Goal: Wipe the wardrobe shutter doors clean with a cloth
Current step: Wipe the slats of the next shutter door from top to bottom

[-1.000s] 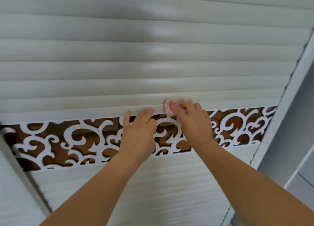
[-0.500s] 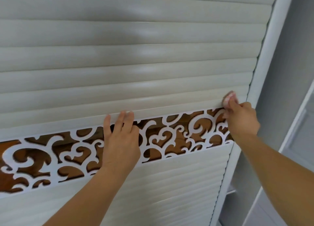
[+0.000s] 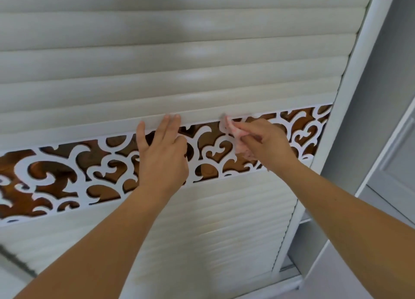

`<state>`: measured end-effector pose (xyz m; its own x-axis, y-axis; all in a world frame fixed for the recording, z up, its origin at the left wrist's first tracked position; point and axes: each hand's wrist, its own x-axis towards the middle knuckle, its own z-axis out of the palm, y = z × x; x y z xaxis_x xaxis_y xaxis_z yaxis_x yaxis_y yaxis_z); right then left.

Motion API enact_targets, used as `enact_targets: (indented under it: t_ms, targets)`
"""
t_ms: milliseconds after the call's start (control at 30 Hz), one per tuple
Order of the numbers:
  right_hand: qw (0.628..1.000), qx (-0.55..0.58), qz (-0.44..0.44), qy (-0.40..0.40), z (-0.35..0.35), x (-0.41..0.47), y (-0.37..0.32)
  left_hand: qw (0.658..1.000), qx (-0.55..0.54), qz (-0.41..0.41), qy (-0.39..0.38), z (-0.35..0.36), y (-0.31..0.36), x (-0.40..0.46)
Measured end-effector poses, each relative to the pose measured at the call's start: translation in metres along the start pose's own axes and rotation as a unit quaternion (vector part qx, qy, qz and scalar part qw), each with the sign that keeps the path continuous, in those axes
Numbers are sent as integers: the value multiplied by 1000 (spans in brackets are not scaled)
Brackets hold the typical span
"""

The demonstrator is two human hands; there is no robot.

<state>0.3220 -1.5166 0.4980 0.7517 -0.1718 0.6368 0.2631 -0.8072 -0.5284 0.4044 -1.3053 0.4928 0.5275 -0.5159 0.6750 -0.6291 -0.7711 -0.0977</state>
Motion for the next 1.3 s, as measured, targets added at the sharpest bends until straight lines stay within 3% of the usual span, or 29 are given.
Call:
enact_targets:
  t_ms: [100,200,333,500,567,633,767,900,1000,1167,1300]
  targets:
    - [985,74,141,72,9,-17,-8,997,-67,-26,23,2,-8,-17]
    - [939,209,263,66,33,-35,-18,994,-98,-38,29,11,-21,-47]
    - [920,230,315,45,88,-60,-26,989,-138,-57,24,30,-50,-93]
    - [808,452,372,58,149,-90,-49,982,-164,-93,-17,44,-86,-146]
    - [801,462,375,62,173,-104,-56,980,-173,-97,-30,54,-101,-168]
    - [822,420,376,80,190,-114,-60,979,-177,-94,-39,63,-110,-184]
    - [885,271,341,164,235,-131,-76,981,-176,-79,-39,90,-127,-220]
    - [900,283,207,257,274,-131,-70,982,-170,-80,4,123,-141,-240]
    - [919,222,84,316,294,-118,-54,982,-169,-74,48,149,-150,-246]
    - [904,170,63,386,336,-95,-24,984,-128,-21,122,183,-166,-257]
    - [924,-105,-74,360,371,-97,-12,978,-103,1,179,196,-178,-267]
